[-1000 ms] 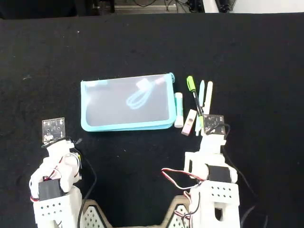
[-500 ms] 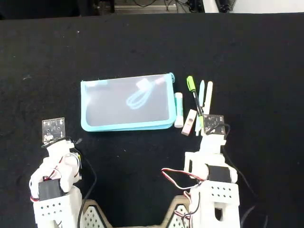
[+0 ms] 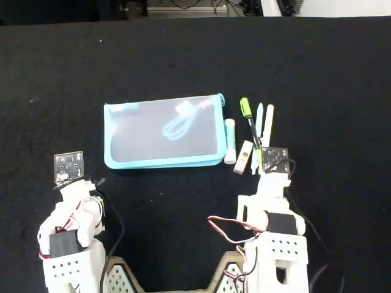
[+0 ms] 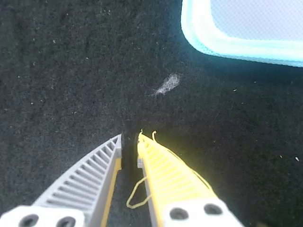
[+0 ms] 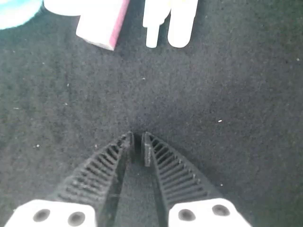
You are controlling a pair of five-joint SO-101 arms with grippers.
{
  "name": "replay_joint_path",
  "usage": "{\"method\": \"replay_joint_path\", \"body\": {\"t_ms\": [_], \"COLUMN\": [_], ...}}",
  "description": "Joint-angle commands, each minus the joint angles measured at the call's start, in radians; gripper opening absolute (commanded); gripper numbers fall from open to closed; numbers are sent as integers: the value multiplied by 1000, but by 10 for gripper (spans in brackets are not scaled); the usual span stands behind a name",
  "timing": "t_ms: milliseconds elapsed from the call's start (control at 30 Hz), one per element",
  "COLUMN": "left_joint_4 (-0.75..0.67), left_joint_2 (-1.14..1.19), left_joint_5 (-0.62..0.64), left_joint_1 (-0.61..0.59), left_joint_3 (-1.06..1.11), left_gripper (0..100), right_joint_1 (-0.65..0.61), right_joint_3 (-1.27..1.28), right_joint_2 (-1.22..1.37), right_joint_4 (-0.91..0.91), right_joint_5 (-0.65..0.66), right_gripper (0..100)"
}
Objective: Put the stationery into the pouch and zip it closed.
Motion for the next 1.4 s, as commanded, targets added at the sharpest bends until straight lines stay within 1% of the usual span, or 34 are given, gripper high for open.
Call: {"method": "replay_joint_path", "body": {"t_ms": [0,533,633,667,933,1200,1267,1367], "left_joint_4": [-8,-8,-29,-68,-511,-818,-850,-795], "left_joint_2": [-5,-5,-5,-5,-5,-5,-5,-5], "left_joint_5": [-6,-8,-14,-14,-12,-14,-14,-5], "left_joint_1": [-1,1,2,2,-31,-39,-44,-13], "left_joint_3": [18,18,18,18,18,-4,-50,-209], "left_gripper": [69,70,72,72,73,73,73,73], "right_joint_1": [-5,-5,-5,-5,-5,-5,-5,-5], "right_joint_3": [-21,-21,-21,-21,-21,-21,-21,-21], "right_joint_2": [-8,-8,-8,-8,-8,-8,-8,-8], "right_joint_4": [3,3,3,3,3,3,3,3], "right_joint_5": [-6,-6,-6,-6,-6,-6,-6,-6], "right_gripper": [36,36,36,36,36,36,36,36]}}
